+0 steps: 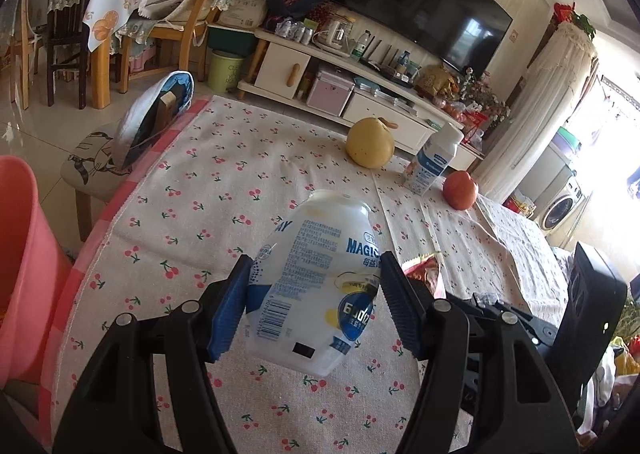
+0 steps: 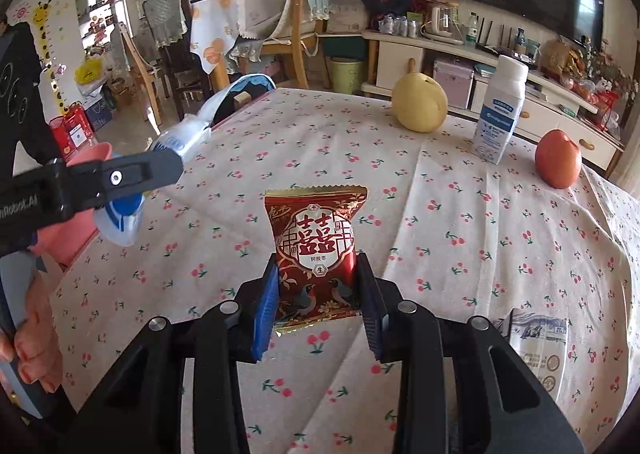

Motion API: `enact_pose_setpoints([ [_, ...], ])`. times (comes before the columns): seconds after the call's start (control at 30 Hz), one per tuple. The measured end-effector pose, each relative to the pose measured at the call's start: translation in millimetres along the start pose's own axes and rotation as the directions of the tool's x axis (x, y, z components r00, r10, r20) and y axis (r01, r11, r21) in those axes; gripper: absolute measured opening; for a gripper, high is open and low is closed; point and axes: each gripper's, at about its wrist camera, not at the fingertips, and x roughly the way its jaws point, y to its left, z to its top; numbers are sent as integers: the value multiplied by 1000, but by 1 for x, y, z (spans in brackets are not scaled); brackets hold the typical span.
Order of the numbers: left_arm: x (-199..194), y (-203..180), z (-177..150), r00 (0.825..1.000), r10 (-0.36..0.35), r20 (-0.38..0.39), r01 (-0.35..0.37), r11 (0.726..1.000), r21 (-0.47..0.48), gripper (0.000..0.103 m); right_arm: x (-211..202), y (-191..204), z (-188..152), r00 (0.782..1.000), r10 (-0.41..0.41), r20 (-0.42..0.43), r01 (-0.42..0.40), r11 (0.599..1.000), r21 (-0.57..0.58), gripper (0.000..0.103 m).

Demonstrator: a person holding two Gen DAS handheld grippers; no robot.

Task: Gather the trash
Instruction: 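Carry the white bottle and red bag to the pink bucket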

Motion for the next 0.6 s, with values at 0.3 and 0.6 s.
enact_pose_setpoints([
  [0.3, -29, 32, 17, 994, 81, 79, -75, 994, -79, 65, 0, 40, 0, 998, 59, -15, -59, 998, -33, 38],
  [0.6, -73, 80, 37, 952, 244, 186, -211, 960, -182, 65, -2, 93, 24, 987, 158, 10, -157, 986, -49, 38],
])
